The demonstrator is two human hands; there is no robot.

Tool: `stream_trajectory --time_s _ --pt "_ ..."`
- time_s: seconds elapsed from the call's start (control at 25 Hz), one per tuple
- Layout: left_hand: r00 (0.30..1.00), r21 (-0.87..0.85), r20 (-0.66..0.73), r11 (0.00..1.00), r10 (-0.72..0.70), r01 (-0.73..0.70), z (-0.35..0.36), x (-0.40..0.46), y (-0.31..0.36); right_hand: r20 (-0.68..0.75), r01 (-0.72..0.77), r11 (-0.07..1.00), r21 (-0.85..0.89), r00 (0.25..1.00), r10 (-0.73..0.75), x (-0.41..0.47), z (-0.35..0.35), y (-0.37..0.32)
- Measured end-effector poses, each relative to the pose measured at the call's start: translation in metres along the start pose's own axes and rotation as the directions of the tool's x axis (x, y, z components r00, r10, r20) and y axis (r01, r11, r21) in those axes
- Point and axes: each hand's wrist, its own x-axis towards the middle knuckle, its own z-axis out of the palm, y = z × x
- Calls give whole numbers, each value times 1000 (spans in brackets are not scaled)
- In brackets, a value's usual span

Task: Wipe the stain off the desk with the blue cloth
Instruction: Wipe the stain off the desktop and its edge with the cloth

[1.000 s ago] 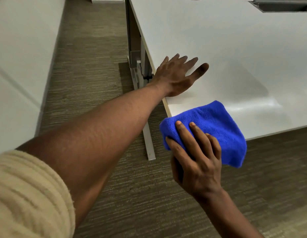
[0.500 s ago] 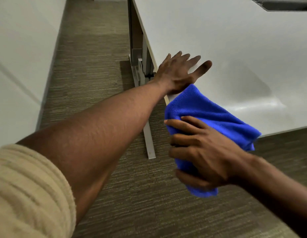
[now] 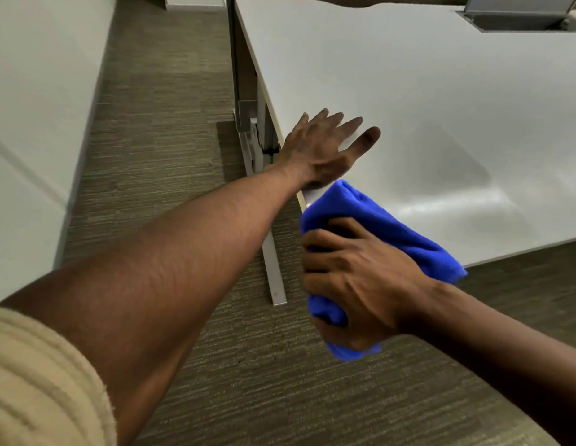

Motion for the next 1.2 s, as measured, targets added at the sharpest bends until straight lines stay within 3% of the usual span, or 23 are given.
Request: stream_trajectory --time_s 0.08,0.28,0.52,0.6,0.68,0.76,0.84,0.88,1.08,1.2 --pt "1000 -28 -8 1000 -2 2 0 -1 -1 51 34 998 48 998 -36 -5 -3 15" --pt "1000 -19 -23 1000 0 0 0 1 0 157 -165 984 62 976 154 8 -18 35" --pt "1000 9 -19 1000 15 -15 -1 -3 1 -45 -40 999 -37 998 38 -25 9 5" --pt "1000 3 -26 1000 15 -15 -1 -3 1 -135 -105 990 -91 987 92 -48 20 11" --pt "1000 -2 -25 1000 3 -4 0 -4 1 -317 -327 938 -117 907 276 -59 31 10" --pt "1000 0 -28 1000 5 -5 0 -4 1 -472 -558 828 -48 743 474 -52 42 -6" --pt "1000 -5 -28 1000 5 -5 0 -4 1 -527 -676 736 34 614 588 -34 51 -32" --pt "1000 -2 -26 1000 3 -3 0 -4 2 -531 -695 716 64 584 614 -23 54 -45" --pt "1000 5 -16 1000 9 -9 -1 -4 2 -479 -695 686 215 537 695 14 45 -74" --pt "1000 7 -17 1000 12 -12 -1 -4 2 -465 -602 766 227 624 628 -11 51 -68"
